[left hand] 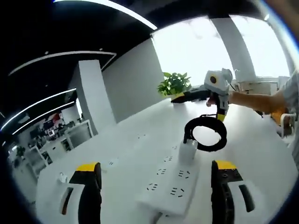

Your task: Straighten the power strip on the desk, plug the charger into it

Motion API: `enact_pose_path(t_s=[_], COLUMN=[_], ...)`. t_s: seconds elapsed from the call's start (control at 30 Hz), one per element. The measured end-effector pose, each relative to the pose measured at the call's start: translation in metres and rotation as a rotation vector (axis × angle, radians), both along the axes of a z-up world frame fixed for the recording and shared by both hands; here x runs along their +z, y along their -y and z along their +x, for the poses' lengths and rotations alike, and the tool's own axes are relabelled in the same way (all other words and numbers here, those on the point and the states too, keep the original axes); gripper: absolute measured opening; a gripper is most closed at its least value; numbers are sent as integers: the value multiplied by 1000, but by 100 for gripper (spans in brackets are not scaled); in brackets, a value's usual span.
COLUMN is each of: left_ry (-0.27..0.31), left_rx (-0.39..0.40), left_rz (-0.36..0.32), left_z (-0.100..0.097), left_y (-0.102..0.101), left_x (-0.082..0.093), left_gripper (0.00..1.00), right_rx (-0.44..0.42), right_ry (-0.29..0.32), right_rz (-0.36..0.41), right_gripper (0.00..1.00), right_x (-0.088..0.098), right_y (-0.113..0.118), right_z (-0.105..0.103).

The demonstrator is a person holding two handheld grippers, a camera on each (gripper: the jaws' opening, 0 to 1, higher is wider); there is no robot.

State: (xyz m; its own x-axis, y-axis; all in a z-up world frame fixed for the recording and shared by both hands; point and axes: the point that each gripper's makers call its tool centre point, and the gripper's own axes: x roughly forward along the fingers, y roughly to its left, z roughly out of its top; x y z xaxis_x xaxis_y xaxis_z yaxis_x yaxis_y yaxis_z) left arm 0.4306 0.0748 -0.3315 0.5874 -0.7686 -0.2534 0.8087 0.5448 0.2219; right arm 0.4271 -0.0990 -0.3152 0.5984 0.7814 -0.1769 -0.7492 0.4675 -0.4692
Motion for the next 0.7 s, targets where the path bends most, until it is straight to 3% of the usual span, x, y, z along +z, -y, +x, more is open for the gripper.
enact_pose_path(t_s=[0.2, 0.4, 0.57, 0.7], left_ry=[71, 50, 98, 114], left_rx=[51, 81, 96, 102], left_rz=[-31, -95, -111, -109], left_z=[-9, -23, -38, -52], left_y=[-10, -17, -23, -25], left_x=[13, 21, 30, 31], left_gripper=[99, 99, 99, 97], right_rx=[-25, -59, -92, -94], right_ry=[11, 18, -3, 5], right_rz=[60, 69, 148, 161], right_gripper=[100, 100, 100, 100], right_x=[11, 15, 28, 31], right_y=[15, 29, 39, 42], right_z=[-10, -21, -29, -37])
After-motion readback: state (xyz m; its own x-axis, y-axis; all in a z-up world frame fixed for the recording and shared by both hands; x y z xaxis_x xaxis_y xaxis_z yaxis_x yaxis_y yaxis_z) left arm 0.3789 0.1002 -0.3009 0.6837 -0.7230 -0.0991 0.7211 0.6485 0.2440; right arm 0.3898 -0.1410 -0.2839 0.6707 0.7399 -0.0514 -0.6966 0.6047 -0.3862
